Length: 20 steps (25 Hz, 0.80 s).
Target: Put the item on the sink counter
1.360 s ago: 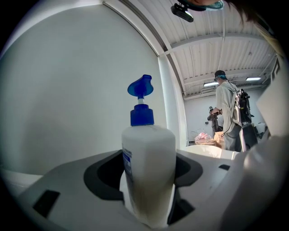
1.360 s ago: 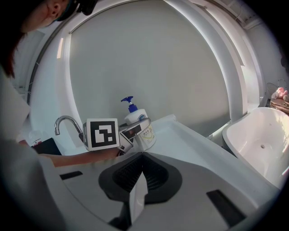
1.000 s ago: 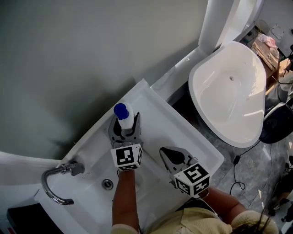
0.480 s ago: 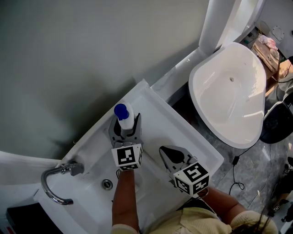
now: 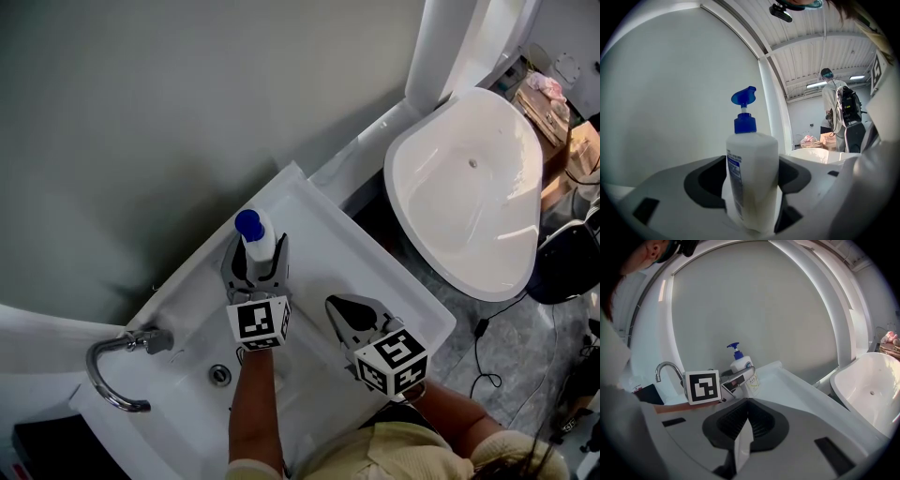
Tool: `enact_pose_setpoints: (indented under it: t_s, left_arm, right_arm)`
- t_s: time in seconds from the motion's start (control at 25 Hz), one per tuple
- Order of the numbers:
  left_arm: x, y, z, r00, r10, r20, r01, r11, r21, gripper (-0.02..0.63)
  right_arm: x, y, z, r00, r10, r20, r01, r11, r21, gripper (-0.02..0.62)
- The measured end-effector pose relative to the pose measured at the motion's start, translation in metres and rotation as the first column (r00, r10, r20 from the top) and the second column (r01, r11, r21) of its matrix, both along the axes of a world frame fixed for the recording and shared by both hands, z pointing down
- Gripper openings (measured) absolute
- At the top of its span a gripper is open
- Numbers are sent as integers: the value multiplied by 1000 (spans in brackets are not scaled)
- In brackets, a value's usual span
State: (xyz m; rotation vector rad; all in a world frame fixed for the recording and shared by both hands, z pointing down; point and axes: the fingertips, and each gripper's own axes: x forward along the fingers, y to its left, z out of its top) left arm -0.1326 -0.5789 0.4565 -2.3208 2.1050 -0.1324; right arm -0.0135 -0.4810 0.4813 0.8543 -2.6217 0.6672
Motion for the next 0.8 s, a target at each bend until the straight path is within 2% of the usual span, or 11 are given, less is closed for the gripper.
enact_pose_setpoints:
  t_s: [0.2,0.44,0.64,0.8]
  left_arm:
    - [-1,9,-6,1000,-2,-4,3,1000,14,318]
    - [-6,32,-14,999,0,-45,1,1000,27,319]
    - [-13,64,-23,994,-14,-111,21,998,54,319]
    - [-11,90,-37,987,19,-158,-5,996,89,318]
  right_arm:
    - [-1,3,-2,1000,-6,-4,6,1000,15,23]
    - [-3,8,-7,1000,-8,-9,8,999,35,23]
    - [-2,17,-12,1000,-2,-4,2,999,44,23]
    - [-4,26,-20,1000,-4,4,3,999,54,23]
